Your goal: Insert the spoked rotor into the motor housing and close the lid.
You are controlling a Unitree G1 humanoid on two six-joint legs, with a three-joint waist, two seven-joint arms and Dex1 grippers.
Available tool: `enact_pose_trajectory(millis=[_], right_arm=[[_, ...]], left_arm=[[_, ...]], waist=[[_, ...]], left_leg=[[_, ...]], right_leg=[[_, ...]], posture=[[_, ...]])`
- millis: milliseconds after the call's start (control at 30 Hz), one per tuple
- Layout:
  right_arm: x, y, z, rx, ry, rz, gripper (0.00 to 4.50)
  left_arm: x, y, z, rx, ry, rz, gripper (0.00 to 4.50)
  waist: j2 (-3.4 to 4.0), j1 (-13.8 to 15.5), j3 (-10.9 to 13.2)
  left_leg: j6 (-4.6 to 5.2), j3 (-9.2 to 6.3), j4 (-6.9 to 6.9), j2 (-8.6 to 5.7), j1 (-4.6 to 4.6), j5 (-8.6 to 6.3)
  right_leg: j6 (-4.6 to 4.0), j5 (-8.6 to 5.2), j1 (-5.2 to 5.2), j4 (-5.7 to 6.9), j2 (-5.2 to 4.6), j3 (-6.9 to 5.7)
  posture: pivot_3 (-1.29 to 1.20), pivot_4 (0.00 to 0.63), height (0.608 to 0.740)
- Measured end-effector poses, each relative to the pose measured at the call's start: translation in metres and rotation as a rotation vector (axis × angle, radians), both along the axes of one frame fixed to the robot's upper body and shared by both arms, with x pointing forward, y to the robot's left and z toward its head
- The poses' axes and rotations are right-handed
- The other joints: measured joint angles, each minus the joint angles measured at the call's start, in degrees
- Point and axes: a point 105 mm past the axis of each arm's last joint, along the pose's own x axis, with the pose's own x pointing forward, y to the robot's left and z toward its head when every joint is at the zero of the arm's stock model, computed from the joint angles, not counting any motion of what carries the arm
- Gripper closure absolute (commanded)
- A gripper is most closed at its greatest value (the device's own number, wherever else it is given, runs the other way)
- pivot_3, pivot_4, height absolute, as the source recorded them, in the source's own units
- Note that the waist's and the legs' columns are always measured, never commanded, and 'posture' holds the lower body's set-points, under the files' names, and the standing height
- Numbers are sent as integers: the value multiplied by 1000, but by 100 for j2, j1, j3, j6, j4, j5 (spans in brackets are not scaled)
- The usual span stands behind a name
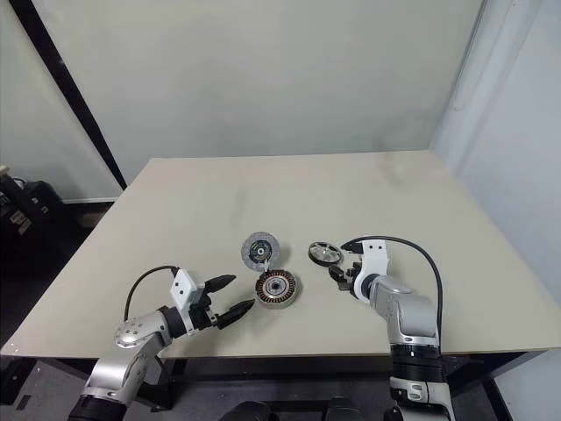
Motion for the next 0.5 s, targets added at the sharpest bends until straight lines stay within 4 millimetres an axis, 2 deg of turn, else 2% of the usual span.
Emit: enact_pose_trajectory(millis=[167, 367, 500], right_arm=[[1, 10, -6, 197, 60, -84, 419], [14, 13, -4, 447, 111, -212, 419], [21, 18, -9, 605, 175, -294, 419]], left_arm=[[0, -2, 0, -2, 0, -12, 0], [0, -2, 0, -1, 1, -17, 0], [-1, -2, 0, -1, 1, -17, 0]], waist=[[1, 1, 0], [4, -8, -1], [12, -41, -3]], left_leg=[[0, -4, 0, 4, 0, 0], [0, -7, -1, 0, 2, 0], [1, -6, -5, 0, 2, 0]], right_leg=[[0, 0, 1, 0, 2, 0], [-1, 1, 1, -1, 2, -1], [-1, 1, -1, -1, 4, -2]], posture=[[0, 0, 740], [0, 0, 740], [0, 0, 740]])
